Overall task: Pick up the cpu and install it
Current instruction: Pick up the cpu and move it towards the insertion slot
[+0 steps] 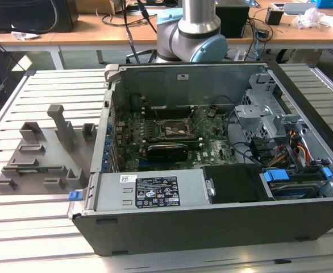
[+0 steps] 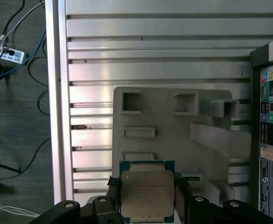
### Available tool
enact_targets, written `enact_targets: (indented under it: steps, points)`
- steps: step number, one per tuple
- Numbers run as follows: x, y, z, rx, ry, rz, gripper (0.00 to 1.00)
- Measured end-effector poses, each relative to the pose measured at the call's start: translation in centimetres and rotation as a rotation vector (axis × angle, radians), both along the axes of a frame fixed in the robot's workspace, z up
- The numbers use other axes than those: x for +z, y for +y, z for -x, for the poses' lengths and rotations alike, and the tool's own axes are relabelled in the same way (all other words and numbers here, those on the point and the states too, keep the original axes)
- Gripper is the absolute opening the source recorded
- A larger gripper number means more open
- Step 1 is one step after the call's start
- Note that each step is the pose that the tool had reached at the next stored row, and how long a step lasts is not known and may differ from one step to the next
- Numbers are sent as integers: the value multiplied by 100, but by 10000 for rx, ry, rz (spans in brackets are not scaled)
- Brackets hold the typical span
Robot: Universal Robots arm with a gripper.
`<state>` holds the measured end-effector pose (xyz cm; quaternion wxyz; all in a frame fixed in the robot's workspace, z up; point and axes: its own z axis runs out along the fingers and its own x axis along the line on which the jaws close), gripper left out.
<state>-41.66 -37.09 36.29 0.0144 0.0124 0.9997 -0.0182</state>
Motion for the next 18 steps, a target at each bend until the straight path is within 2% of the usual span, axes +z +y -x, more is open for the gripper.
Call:
enact_targets:
  steps: [7, 18]
  points:
    - [145, 0, 0, 0, 0, 0, 55]
    - [449, 0, 0, 0, 1, -6, 55]
